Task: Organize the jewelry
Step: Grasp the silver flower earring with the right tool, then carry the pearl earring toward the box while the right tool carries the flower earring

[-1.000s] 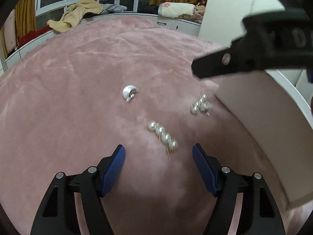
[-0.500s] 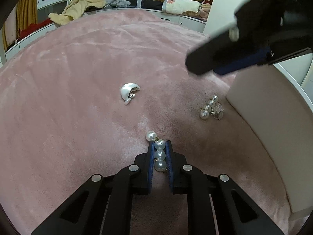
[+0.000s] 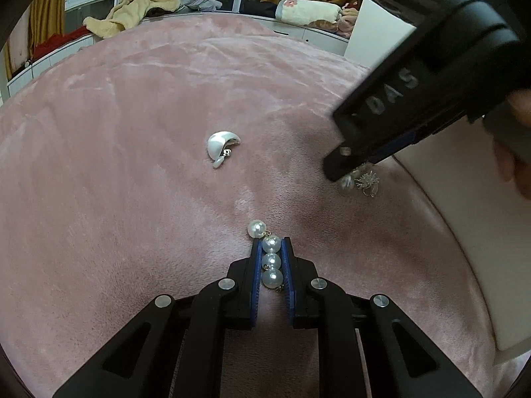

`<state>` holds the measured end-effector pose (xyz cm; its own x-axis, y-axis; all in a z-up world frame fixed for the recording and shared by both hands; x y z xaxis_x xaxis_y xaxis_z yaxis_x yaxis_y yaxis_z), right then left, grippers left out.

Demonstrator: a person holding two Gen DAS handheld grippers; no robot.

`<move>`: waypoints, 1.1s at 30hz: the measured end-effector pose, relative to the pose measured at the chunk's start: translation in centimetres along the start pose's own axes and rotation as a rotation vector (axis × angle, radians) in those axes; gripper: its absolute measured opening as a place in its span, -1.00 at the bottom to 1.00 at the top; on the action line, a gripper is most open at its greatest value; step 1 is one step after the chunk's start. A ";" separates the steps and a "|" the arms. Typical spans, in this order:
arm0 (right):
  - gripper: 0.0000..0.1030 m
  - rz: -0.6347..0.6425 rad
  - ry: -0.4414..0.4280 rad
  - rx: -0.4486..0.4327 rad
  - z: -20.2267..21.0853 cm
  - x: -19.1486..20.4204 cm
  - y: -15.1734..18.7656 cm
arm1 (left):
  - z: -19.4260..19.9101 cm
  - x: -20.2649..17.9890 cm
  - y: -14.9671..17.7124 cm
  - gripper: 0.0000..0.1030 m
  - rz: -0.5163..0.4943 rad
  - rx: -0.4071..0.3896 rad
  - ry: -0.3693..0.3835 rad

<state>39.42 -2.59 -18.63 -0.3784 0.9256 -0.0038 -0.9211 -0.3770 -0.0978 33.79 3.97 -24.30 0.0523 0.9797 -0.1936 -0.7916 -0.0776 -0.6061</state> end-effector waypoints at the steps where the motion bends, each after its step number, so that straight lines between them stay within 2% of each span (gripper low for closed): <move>1: 0.43 -0.003 0.003 -0.008 -0.2 -0.1 0.1 | 0.0 0.0 0.1 -0.67 0.001 -0.001 0.002; 4: 0.28 -0.013 0.017 0.020 -1.7 -0.8 0.3 | -0.1 0.3 0.2 -0.66 0.009 -0.004 0.012; 6: 0.21 -0.043 -0.029 0.006 -2.5 -1.6 0.3 | -0.1 0.4 0.3 -0.66 0.011 -0.007 0.013; 7: -0.08 -0.047 -0.036 -0.013 -2.3 -1.9 0.2 | -0.1 0.4 0.4 -0.66 0.012 -0.009 0.012; 8: -0.46 -0.042 -0.048 -0.043 -1.8 -2.0 0.0 | -0.2 0.4 0.4 -0.66 0.010 -0.016 0.010; 10: -0.74 -0.049 -0.089 -0.073 -0.7 -2.1 -0.3 | -0.3 0.4 0.5 -0.66 0.007 -0.021 0.008; 15: -0.74 -0.039 -0.126 -0.086 0.3 -2.5 -0.4 | -0.2 0.5 0.8 -0.66 0.016 -0.023 0.017; 17: -0.74 -0.053 -0.174 -0.095 0.5 -2.7 -0.5 | -0.1 0.5 0.9 -0.66 0.016 -0.023 0.016; 20: -0.74 -0.082 -0.241 -0.128 2.5 -3.8 -0.6 | -0.1 0.6 1.0 -0.65 0.020 -0.019 0.023; 23: -0.74 -0.096 -0.261 -0.159 5.2 -5.7 -0.3 | -0.2 0.7 0.8 -0.65 0.022 -0.011 0.025; 29: -0.74 -0.104 -0.306 -0.206 8.6 -7.2 3.2 | 0.1 0.3 0.1 -0.68 0.014 0.020 0.007; 33: -0.74 -0.117 -0.323 -0.236 9.8 -6.6 5.2 | 0.9 0.2 -0.7 -0.68 0.030 0.055 0.011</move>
Point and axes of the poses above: each gripper's, at about its wrist camera, not at the fingertips, and z roughly against the way its jaws point, x to its left, y to its underside, the point moved 3 cm from there along -z, roughly the way its jaws point
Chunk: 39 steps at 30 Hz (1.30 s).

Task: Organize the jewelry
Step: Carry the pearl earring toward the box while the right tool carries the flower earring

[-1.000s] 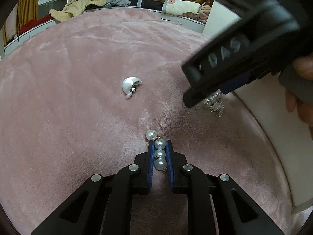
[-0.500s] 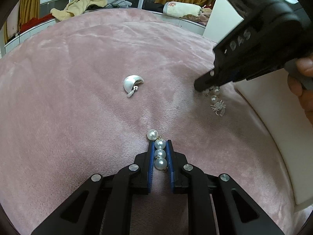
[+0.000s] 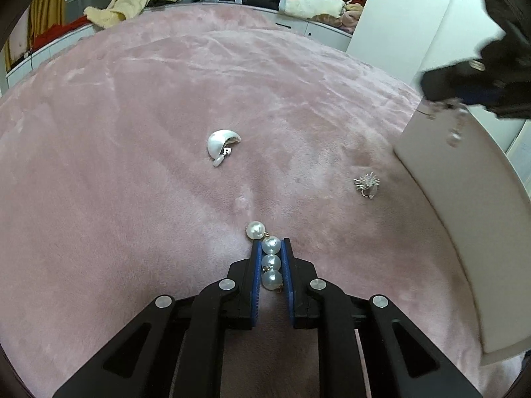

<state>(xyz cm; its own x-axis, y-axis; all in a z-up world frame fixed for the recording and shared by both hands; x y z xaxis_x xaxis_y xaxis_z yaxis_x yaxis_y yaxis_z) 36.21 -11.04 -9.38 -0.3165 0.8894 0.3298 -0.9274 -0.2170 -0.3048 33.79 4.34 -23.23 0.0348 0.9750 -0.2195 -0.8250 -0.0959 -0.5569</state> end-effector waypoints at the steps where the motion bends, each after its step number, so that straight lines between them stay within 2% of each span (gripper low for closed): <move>1: -0.74 -0.004 -0.006 -0.006 0.5 0.5 0.1 | 0.2 0.0 0.0 -0.68 0.007 0.007 0.004; 7: -0.74 0.000 0.005 -0.059 5.0 0.8 2.1 | 2.7 -1.8 -0.2 -0.68 -0.031 -0.009 -0.001; 15: -0.74 -0.030 -0.015 -0.130 10.8 -0.5 4.4 | 9.1 -6.9 -2.5 -0.67 -0.137 -0.102 0.035; 22: -0.74 -0.064 -0.018 -0.208 16.2 -2.0 7.0 | 14.6 -12.0 -4.5 -0.68 -0.194 -0.170 0.111; 28: -0.74 -0.110 0.003 -0.258 20.1 -4.4 9.5 | 17.5 -16.5 -4.3 -0.68 -0.246 -0.193 0.164; 33: -0.74 -0.151 0.026 -0.265 21.0 -6.9 11.4 | 18.2 -20.8 -3.3 -0.68 -0.298 -0.182 0.209; 39: -0.74 -0.204 0.033 -0.238 19.0 -10.2 14.0 | 17.0 -24.6 -1.3 -0.67 -0.354 -0.149 0.230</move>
Point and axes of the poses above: each gripper's, at about its wrist camera, not at the fingertips, and z roughly against the way its jaws point, x to its left, y to its underside, the point moved 3 cm from there along -z, roughly the way its jaws point
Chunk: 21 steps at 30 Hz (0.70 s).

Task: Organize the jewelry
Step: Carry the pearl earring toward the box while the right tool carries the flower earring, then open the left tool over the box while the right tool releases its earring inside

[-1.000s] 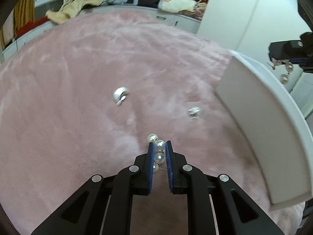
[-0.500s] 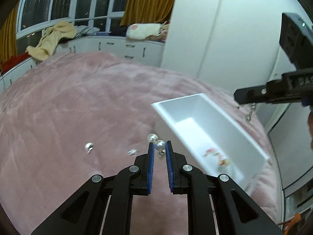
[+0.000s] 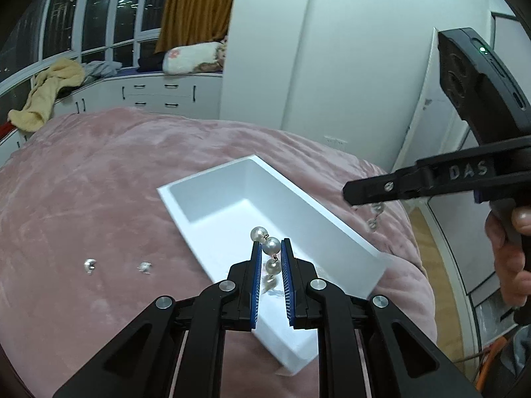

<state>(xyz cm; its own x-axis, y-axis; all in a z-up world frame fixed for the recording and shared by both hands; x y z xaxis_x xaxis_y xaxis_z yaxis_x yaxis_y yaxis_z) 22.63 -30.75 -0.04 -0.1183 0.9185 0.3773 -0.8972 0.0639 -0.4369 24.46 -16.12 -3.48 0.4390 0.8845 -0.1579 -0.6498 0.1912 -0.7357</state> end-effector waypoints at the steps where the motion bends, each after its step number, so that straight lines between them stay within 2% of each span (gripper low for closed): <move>1: -0.74 -0.014 -0.004 0.002 -0.4 -0.7 0.3 | -0.5 -0.6 0.2 -0.67 -0.008 0.008 0.005; 9: -0.74 -0.063 -0.050 0.030 -3.5 -3.8 1.3 | -4.0 -1.7 1.7 -0.67 -0.038 0.072 0.018; 14: -0.74 -0.026 -0.115 0.021 -5.7 -4.1 1.7 | -6.7 -1.1 2.2 -0.67 -0.029 0.104 -0.006; 21: -0.74 -0.025 -0.138 0.045 -8.2 -4.6 1.8 | -8.9 -0.7 3.0 -0.67 -0.035 0.140 0.003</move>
Point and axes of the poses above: each gripper's, at about its wrist camera, not at the fingertips, and z roughly against the way its jaws point, x to its left, y to its underside, the point moved 3 cm from there along -z, roughly the way its jaws point
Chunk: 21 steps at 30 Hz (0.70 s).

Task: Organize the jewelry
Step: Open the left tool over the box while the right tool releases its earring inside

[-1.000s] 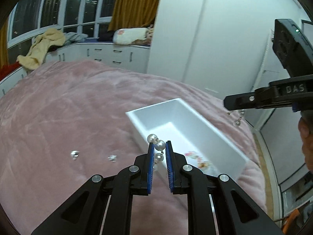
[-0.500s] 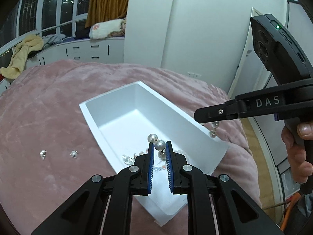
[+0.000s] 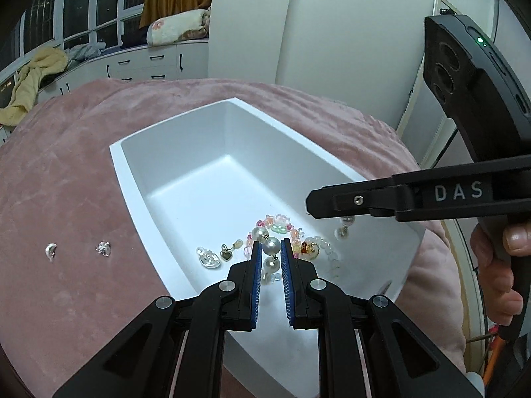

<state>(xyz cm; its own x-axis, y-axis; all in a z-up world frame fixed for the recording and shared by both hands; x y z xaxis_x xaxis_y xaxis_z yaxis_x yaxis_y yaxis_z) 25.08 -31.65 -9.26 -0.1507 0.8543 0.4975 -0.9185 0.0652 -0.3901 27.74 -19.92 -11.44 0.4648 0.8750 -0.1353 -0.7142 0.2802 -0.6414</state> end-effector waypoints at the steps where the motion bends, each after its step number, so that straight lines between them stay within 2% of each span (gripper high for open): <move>1: -0.74 -0.002 0.000 0.005 -0.3 -0.1 0.0 | -0.2 0.1 0.1 -0.67 0.000 0.003 0.002; 6: -0.73 -0.013 -0.004 0.005 -0.7 -0.9 0.2 | -1.0 0.2 0.3 -0.67 0.009 0.014 0.017; 7: -0.67 -0.018 -0.010 -0.007 -0.4 -0.9 0.2 | -1.1 0.2 0.3 -0.61 0.012 0.013 0.018; 8: -0.46 -0.020 -0.011 -0.017 -0.1 -0.9 0.2 | -1.1 0.3 0.2 -0.47 0.015 0.012 0.022; 9: -0.34 -0.024 -0.013 -0.029 0.2 -0.9 0.1 | -1.0 0.3 0.2 -0.38 0.018 0.009 0.026; 10: -0.10 -0.030 -0.015 -0.039 0.5 -0.9 0.1 | -0.8 0.5 0.1 -0.29 0.022 0.000 0.026; 12: 0.06 -0.040 -0.014 -0.065 1.2 -0.9 -0.1 | -0.3 0.7 -0.1 -0.25 0.024 -0.008 0.028; 13: 0.22 -0.040 -0.012 -0.079 1.5 -0.7 -0.2 | 0.0 0.8 -0.2 -0.07 0.028 -0.014 0.026; 14: 0.47 -0.039 -0.009 -0.104 2.1 -0.5 -0.2 | 0.6 1.2 -0.3 0.14 0.037 -0.034 0.020; 15: 0.59 -0.036 -0.007 -0.135 2.7 -0.1 -0.3 | 1.3 1.6 -0.4 0.22 0.044 -0.054 0.019; 16: 0.73 -0.031 -0.005 -0.153 3.0 0.1 -0.4 | 1.7 1.9 -0.4 0.48 0.050 -0.064 0.016; 17: 0.73 -0.013 0.003 -0.180 3.4 0.7 -0.6 | 2.4 2.6 -0.5 0.64 0.063 -0.081 -0.004; 21: 0.74 0.058 0.037 -0.229 3.9 3.1 -1.0 | 4.5 5.1 -0.4 0.65 0.071 -0.125 -0.076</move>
<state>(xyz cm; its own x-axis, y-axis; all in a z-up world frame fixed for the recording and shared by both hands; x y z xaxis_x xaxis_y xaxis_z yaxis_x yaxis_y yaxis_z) 24.08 -31.08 -4.27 -0.1831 0.8781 0.4420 -0.8012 0.1273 -0.5848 28.04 -13.76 -8.46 0.3711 0.9195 -0.1295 -0.6711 0.1693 -0.7218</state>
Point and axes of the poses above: each gripper's, at about its wrist camera, not at the fingertips, and z roughly against the way its jaws point, x to its left, y to its underside, the point moved 3 cm from there along -z, roughly the way its jaws point
